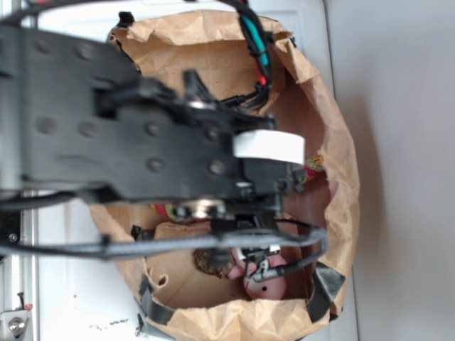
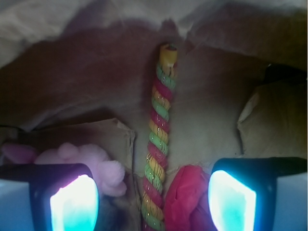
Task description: Grab the multicolored rope.
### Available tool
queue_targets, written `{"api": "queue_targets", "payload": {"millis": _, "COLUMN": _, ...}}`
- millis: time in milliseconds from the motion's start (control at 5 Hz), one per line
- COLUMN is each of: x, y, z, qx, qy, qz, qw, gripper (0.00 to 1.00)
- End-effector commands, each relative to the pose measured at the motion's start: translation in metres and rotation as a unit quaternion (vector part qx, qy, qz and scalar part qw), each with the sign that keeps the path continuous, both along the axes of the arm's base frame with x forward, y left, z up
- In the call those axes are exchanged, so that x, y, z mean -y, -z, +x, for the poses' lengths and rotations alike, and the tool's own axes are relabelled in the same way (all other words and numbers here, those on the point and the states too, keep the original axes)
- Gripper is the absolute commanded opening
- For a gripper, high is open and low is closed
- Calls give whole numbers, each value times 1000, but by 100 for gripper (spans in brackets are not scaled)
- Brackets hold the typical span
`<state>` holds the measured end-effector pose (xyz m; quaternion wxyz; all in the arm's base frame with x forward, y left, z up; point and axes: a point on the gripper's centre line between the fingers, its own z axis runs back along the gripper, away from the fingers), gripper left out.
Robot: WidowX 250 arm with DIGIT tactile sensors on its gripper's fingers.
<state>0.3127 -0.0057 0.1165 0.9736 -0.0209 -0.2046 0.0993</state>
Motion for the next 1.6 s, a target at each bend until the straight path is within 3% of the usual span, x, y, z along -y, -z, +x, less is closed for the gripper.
{"api": "queue_targets", "payload": {"millis": 0, "x": 7, "y": -11, "z": 27, "qx": 20, "qy": -13, "qz": -14, "qw": 1000, "gripper": 100}}
{"api": "queue_targets", "payload": {"millis": 200, "x": 15, "y": 2, "z": 33, "qx": 23, "qy": -2, "qz": -38, "qw": 999, "gripper": 100}}
{"api": "queue_targets", "payload": {"millis": 400, "x": 13, "y": 17, "z": 22, "qx": 27, "qy": 5, "qz": -25, "qw": 999, "gripper": 100}}
{"api": "queue_targets", "payload": {"millis": 800, "x": -6, "y": 32, "z": 30, "qx": 26, "qy": -17, "qz": 8, "qw": 999, "gripper": 100}}
{"api": "queue_targets", "payload": {"millis": 1200, "x": -6, "y": 30, "z": 30, "qx": 26, "qy": -31, "qz": 19, "qw": 999, "gripper": 100}}
{"api": "queue_targets", "payload": {"millis": 1400, "x": -5, "y": 31, "z": 30, "qx": 26, "qy": -40, "qz": 10, "qw": 999, "gripper": 100}}
